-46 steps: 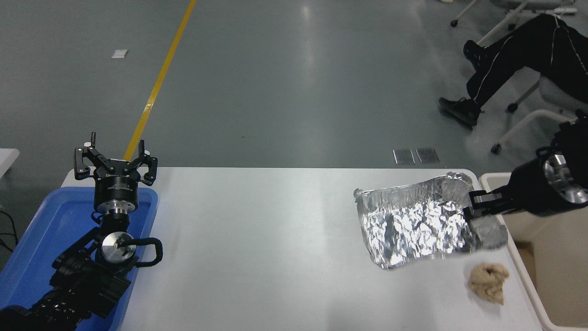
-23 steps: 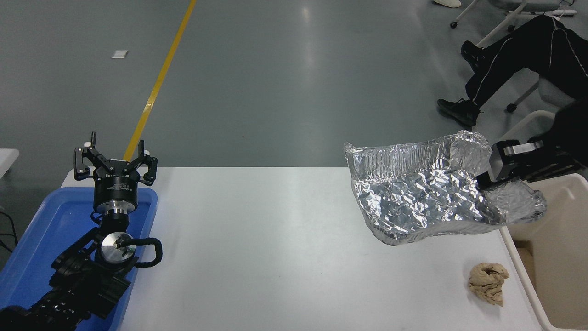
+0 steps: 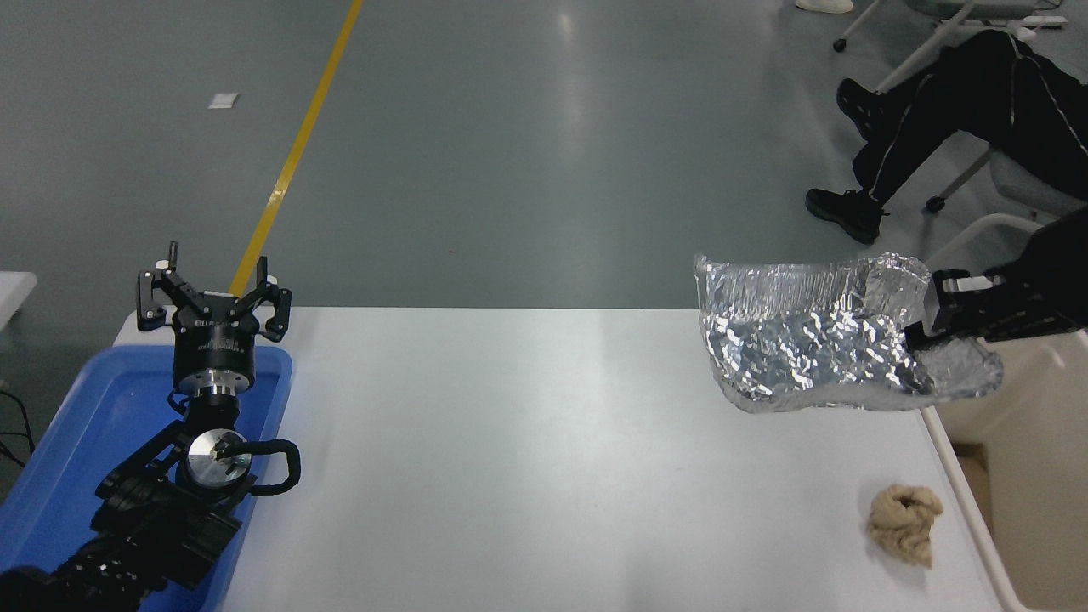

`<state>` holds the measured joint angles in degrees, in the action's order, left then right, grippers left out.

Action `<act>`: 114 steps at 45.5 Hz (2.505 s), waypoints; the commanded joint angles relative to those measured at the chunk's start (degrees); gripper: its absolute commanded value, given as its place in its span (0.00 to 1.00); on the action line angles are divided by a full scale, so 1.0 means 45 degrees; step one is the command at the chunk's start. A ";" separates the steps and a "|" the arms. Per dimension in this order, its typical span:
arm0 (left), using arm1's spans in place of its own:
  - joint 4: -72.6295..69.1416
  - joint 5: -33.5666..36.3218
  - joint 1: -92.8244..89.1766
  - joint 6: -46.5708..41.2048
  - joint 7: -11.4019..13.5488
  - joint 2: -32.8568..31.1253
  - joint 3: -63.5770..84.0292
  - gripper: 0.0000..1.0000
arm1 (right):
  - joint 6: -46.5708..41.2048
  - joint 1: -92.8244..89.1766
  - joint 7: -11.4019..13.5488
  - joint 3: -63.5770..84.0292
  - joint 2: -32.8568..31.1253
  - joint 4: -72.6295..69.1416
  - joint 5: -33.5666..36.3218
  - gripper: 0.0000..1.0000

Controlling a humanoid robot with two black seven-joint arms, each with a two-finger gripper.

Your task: Pick up foil plate and place in dustbin

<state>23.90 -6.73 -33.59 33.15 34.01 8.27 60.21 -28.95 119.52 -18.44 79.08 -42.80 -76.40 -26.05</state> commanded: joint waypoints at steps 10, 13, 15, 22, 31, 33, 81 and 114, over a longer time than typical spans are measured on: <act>0.0001 -0.0007 0.0003 -0.0003 0.0000 -0.0002 0.0000 0.99 | 0.0496 -0.9818 -0.0081 -0.5949 -0.1387 0.7541 0.0631 0.00; 0.0001 -0.0007 0.0003 -0.0003 0.0000 -0.0002 0.0000 0.99 | 0.0496 -1.1010 -0.0062 -0.6692 -0.1387 0.8478 0.1002 0.00; 0.0001 -0.0007 0.0003 -0.0003 0.0000 -0.0002 0.0000 0.99 | 0.0496 -1.1752 -0.0062 -0.7063 -0.1270 0.9181 0.1353 0.00; -0.0019 -0.0007 0.0003 -0.0003 0.0020 -0.0002 0.0000 0.99 | 0.0594 -1.4506 -0.0023 -0.8177 -0.0373 1.2129 0.3421 0.00; -0.0019 -0.0007 0.0003 -0.0003 0.0020 -0.0002 0.0000 0.99 | 0.0769 -1.7437 0.0094 -0.8647 0.1619 1.5998 0.6098 0.00; -0.0018 -0.0007 0.0003 -0.0003 0.0020 -0.0002 0.0000 0.99 | 0.1041 -1.7867 0.0095 -0.8647 0.1913 1.6254 0.6587 0.00; -0.0019 -0.0027 0.0003 -0.0003 0.0020 -0.0002 0.0000 0.99 | 0.6024 -1.9571 0.3026 -0.9897 0.3185 1.5416 0.7156 0.87; 0.0001 0.0012 -0.0016 -0.0003 0.0000 -0.0021 0.0000 0.99 | 0.6024 -0.7249 0.1911 -0.4510 0.0975 0.0596 0.1765 0.99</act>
<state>23.88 -6.78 -33.58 33.14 34.09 8.22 60.20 -1.85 65.72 -9.83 45.26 -41.41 -50.93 -13.94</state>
